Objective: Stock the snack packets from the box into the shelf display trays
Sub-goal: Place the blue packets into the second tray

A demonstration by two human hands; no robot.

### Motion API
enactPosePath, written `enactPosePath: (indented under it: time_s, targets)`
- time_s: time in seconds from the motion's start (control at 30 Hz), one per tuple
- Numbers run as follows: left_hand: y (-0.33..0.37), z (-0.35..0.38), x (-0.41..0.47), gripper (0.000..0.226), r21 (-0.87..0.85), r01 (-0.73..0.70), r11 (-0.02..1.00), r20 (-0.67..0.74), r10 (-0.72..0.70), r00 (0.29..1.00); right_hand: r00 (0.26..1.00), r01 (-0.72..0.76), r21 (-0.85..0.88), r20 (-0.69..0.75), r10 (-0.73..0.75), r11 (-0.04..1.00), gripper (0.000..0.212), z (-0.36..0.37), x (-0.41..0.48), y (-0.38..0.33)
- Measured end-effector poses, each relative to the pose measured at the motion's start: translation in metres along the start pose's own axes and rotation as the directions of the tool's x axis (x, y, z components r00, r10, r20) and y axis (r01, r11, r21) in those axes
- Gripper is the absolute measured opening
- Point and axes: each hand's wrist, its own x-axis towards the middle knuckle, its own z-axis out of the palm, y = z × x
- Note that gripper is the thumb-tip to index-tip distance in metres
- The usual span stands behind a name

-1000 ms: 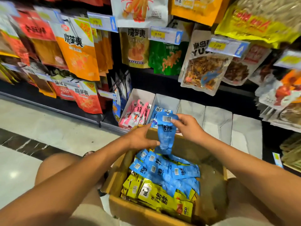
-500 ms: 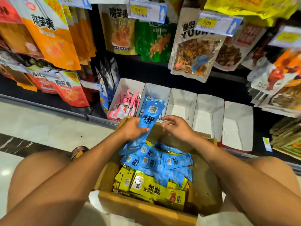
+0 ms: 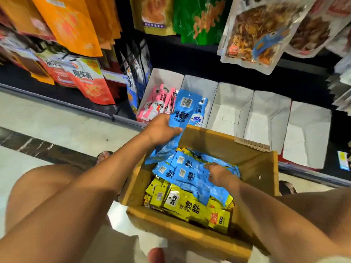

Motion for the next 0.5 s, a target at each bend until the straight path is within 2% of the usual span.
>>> enactPosePath:
  time_s: [0.1,0.17,0.3,0.4,0.5]
  targets:
    - [0.004,-0.003,-0.002,0.008,-0.009,0.0,1.0,-0.003,0.0,1.0,0.997,0.008,-0.062,-0.082,-0.013,0.998,0.036,0.008,0.001,-0.001]
    - [0.005,-0.004,-0.005,0.006,-0.03,0.0,1.0,0.001,0.0,1.0,0.997,0.035,-0.097,-0.069,-0.042,0.995,0.02,0.01,0.0,0.0]
    - [0.003,-0.006,-0.006,0.006,-0.028,0.015,1.0,0.002,-0.015,1.0,0.998,0.06,-0.142,0.018,-0.058,0.988,0.014,-0.008,-0.01,0.005]
    - [0.004,-0.009,-0.009,0.011,-0.051,0.024,0.998,0.0,-0.024,1.0,0.996,0.071,-0.087,0.062,-0.065,0.994,0.011,-0.038,-0.023,0.012]
    - [0.007,-0.009,-0.011,0.015,-0.054,0.015,0.998,-0.001,-0.015,1.0,0.999,0.028,0.128,0.029,-0.032,0.991,0.013,-0.073,-0.041,0.023]
